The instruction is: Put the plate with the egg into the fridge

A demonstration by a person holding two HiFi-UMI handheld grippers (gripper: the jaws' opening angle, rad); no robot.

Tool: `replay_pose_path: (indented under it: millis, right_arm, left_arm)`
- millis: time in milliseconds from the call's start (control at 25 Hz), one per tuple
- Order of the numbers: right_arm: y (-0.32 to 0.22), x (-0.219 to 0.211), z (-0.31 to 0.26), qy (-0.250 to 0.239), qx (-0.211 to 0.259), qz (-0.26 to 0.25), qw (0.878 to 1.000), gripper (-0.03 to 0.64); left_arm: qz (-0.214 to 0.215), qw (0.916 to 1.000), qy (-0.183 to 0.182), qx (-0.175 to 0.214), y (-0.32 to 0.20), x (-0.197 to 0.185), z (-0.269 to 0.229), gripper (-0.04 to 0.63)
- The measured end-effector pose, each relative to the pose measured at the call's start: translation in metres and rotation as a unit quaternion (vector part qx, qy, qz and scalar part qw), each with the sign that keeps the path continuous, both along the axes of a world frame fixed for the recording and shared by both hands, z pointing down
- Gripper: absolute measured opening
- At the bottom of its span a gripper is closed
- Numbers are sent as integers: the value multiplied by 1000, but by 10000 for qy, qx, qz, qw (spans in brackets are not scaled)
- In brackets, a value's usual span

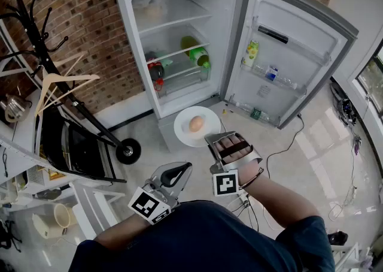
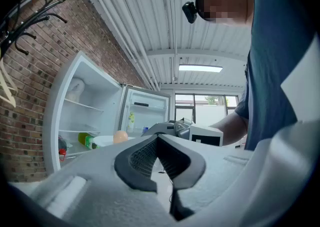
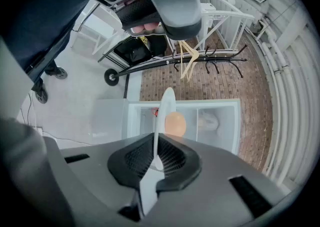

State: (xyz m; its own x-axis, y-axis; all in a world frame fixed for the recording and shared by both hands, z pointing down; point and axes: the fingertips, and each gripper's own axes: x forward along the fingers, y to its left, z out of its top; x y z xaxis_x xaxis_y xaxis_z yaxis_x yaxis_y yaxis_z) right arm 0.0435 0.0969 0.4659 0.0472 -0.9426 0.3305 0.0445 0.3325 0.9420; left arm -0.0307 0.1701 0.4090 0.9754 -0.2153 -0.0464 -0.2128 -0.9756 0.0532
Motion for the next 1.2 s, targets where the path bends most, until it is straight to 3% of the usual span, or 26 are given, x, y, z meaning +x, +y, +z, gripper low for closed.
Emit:
replay_pose_path:
  millis: [1200]
  right_arm:
    - [-16, 42, 25, -188, -29, -425, 9989, 23]
  left_arm:
    - [-394, 9991, -162, -12, -4, 53, 16, -2]
